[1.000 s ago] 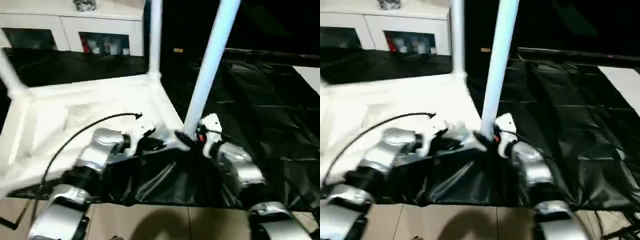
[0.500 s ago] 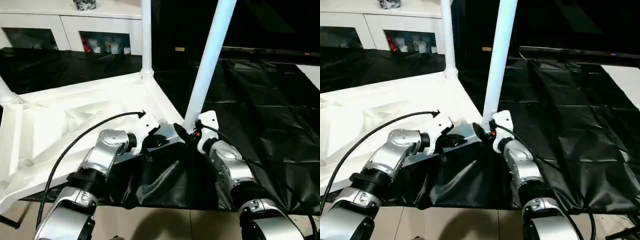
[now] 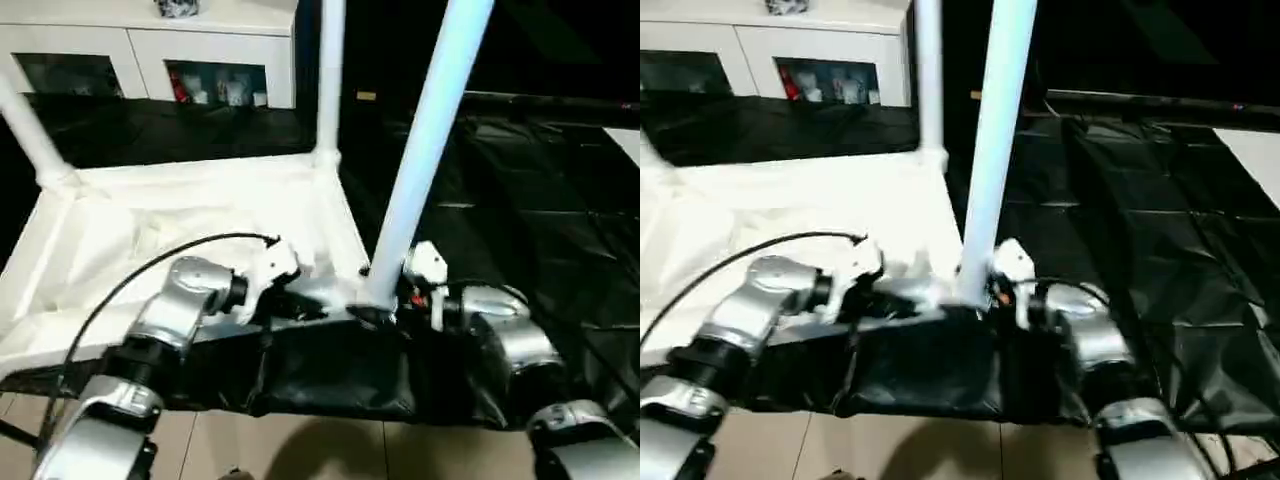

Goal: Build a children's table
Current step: Rotate leg to tighten

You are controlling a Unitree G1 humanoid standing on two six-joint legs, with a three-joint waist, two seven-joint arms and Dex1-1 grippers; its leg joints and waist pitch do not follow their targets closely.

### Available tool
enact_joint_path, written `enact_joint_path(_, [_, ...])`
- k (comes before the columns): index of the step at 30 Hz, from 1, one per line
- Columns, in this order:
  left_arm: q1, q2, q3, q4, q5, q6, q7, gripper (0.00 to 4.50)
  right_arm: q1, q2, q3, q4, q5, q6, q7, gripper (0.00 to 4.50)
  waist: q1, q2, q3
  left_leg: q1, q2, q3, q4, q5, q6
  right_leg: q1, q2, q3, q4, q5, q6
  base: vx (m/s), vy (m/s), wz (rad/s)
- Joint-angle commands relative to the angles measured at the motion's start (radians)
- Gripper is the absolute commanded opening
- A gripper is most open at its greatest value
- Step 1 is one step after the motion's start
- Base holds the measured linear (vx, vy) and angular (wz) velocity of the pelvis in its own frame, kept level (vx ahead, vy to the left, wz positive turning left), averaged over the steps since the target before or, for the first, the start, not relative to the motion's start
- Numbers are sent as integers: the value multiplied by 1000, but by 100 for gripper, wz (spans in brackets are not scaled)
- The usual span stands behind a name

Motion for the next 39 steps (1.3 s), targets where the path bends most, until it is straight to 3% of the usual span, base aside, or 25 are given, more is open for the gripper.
enact_joint_path(1, [-23,-25,-41,-12,-15,-20,-26,0,15,22,84,-33,8,37,110,351,4,-2,-51,3,30,-9,-62,-282,53,46,-49,40,-70,-240,-232,0,0,0])
enact_joint_path(5, [-25,-10,-39,-3,-17,-25,-47,0,36,3,107,-67,16,79,190,313,14,3,-53,6,31,-8,-61,-272,50,45,-50,41,-68,-224,-237,0,0,0])
enact_joint_path(10, [-24,-8,-42,-5,-24,-21,-66,0,55,-6,118,-96,22,98,215,273,19,1,-53,6,30,-8,-61,-269,41,46,-50,41,-68,-222,-234,0,0,0])
enact_joint_path(14, [-29,-15,-44,-1,-28,-20,-67,0,61,-6,115,-106,22,109,215,261,19,5,-54,7,29,-8,-60,-269,37,46,-49,40,-67,-201,-241,0,0,0])
enact_joint_path(15, [-31,-21,-38,-2,-32,-17,-62,0,69,1,114,-113,21,113,205,260,20,13,-55,8,30,-10,-60,-272,34,46,-50,39,-66,-201,-242,0,0,0])
enact_joint_path(20, [-31,-39,-16,3,-29,-17,2,0,74,33,93,-93,10,114,113,258,18,11,-54,7,28,-9,-61,-285,28,46,-48,39,-69,-205,-242,0,0,0])
enact_joint_path(23, [-41,-69,17,22,-23,-2,104,0,60,86,52,-38,-21,100,-81,258,16,10,-49,10,29,-11,-66,-327,11,43,-52,39,-77,-293,-219,0,0,0])
enact_joint_path(24, [-44,-79,25,29,-18,2,139,0,54,104,38,-19,-32,102,-151,257,9,10,-45,17,27,-17,-69,-376,-11,36,-56,38,-89,-407,-188,0,0,0])
enact_joint_path(25, [-44,-79,25,29,-18,2,139,0,54,104,38,-19,-32,102,-151,257,5,9,-45,16,25,-19,-69,-383,-16,37,-57,38,-90,-429,-178,0,0,0])
enact_joint_path(26, [-46,-104,34,31,-6,17,209,0,42,143,12,18,-50,109,-291,257,-1,3,-45,15,25,-21,-70,-387,-18,35,-57,38,-95,-457,-161,0,0,0])
enact_joint_path(28, [-46,-126,38,29,2,32,261,0,36,171,0,36,-58,117,-373,257,-12,7,-42,17,24,-25,-72,-415,-23,30,-56,36,-100,-494,-147,0,0,0])
enact_joint_path(30, [-47,-151,42,30,12,45,319,0,30,206,-7,46,-61,122,-445,257,-19,-2,-43,16,23,-25,-71,-423,-17,27,-56,35,-105,-521,-127,0,0,0])
enact_joint_path(31, [-49,-164,45,34,19,49,352,0,25,225,-10,52,-63,125,-481,257,-19,1,-43,18,24,-25,-71,-422,-18,23,-56,37,-104,-518,-126,0,0,0])
enact_joint_path(32, [-50,-192,43,39,32,61,409,0,11,268,-15,64,-77,130,-576,257,-23,-11,-41,16,22,-23,-70,-426,-10,22,-54,36,-109,-532,-117,0,0,0])
enact_joint_path(34, [-50,-203,41,41,39,63,433,0,5,284,-18,69,-84,133,-612,257,-22,-4,-41,16,21,-26,-71,-421,-12,21,-57,37,-108,-548,-109,0,0,0])
enact_joint_path(38, [-39,-234,28,21,46,79,450,0,-10,304,5,82,-116,66,-635,257,-27,-12,-41,13,20,-26,-71,-425,0,19,-57,36,-114,-569,-89,0,0,0])
enact_joint_path(39, [-38,-235,26,17,46,79,448,0,-11,304,6,85,-116,60,-635,292,-25,-10,-42,13,20,-26,-71,-422,2,19,-58,36,-113,-565,-90,0,0,0])
